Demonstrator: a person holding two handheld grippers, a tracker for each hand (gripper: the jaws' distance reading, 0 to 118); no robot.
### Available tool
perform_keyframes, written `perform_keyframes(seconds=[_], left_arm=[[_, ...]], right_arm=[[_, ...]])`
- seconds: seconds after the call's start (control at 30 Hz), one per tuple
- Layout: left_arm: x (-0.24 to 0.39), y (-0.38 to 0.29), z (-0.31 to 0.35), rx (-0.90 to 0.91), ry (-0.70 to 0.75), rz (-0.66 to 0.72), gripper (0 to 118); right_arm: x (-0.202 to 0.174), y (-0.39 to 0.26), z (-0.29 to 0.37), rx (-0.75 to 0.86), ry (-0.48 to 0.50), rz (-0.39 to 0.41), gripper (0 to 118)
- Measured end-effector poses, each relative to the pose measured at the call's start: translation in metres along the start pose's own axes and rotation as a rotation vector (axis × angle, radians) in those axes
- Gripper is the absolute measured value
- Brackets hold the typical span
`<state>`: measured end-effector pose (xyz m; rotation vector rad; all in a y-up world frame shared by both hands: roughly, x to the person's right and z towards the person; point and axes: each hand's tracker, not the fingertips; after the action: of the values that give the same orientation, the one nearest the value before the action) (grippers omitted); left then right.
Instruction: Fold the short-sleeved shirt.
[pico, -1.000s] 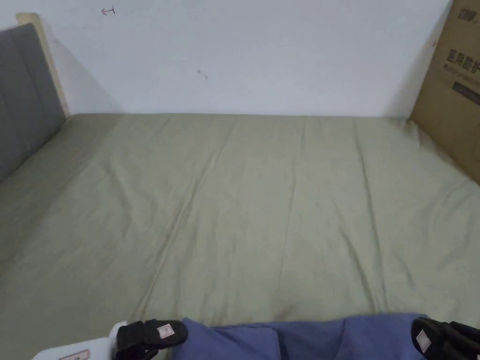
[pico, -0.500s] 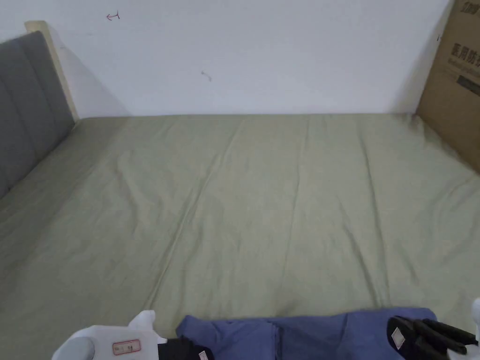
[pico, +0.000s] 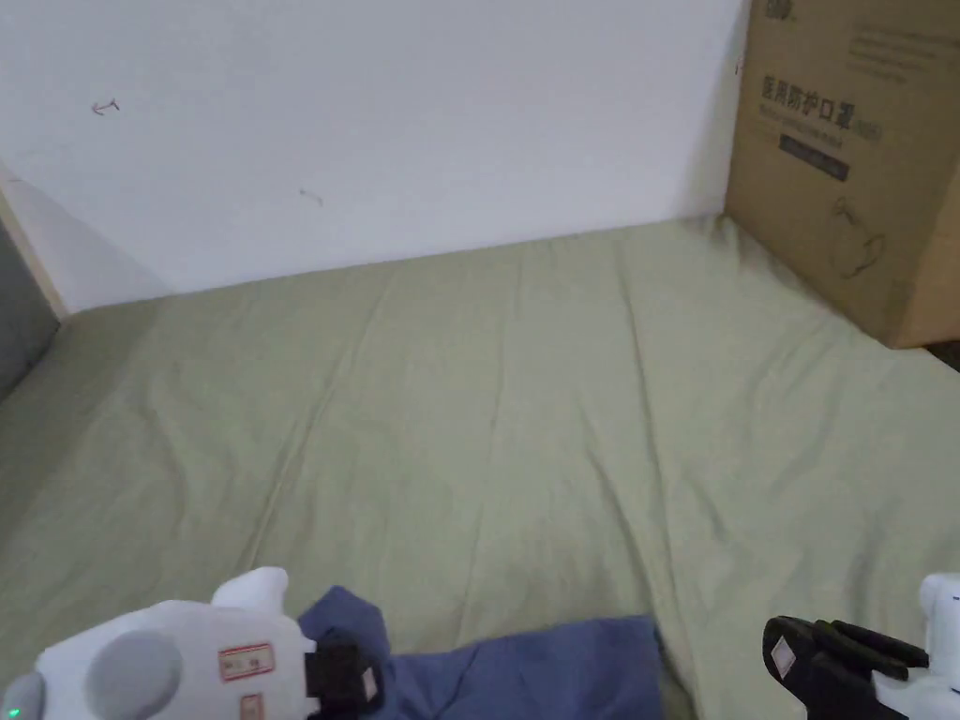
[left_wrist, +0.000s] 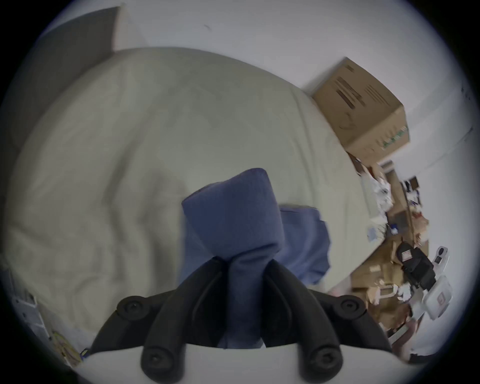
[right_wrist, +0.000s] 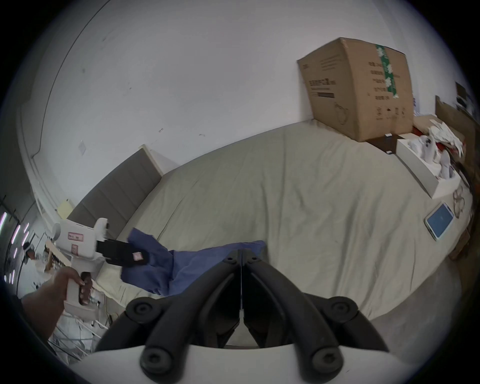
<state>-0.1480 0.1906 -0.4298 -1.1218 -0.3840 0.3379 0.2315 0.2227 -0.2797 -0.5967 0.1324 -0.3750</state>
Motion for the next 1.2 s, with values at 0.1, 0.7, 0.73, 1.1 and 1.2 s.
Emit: perform_keyframes(seconds=[0.1,0.7,0.73,1.1,1.2], left_arm=[[0.046,0.005,-0.062,-0.110,-0.132,-0.006,77],[0.045,-0.003,-0.035,0.080,-0.110,-0.146,1],[0.050,-0.006,-0.043,0.062,-0.115,-0.138,0],[0.095,-0.041,-0.172,-0.126,-0.087,-0.231,0],[0.090,-0.038,-0.169,-0.098,-0.165,-0.103,0]], right_arm=[[0.014,0.001,0.013,0.023,-0.033,-0.036,0],[0.036,0.009,0.016,0.025,-0.056,-0.059,0],[0.035,0.009,0.016,0.024,-0.056,-0.056,0],[0.032,0.004,0.022,-0.002,-0.098,-0.005,0],[0.031,0.001,0.021,-0.015,-0.092,-0.014,0]])
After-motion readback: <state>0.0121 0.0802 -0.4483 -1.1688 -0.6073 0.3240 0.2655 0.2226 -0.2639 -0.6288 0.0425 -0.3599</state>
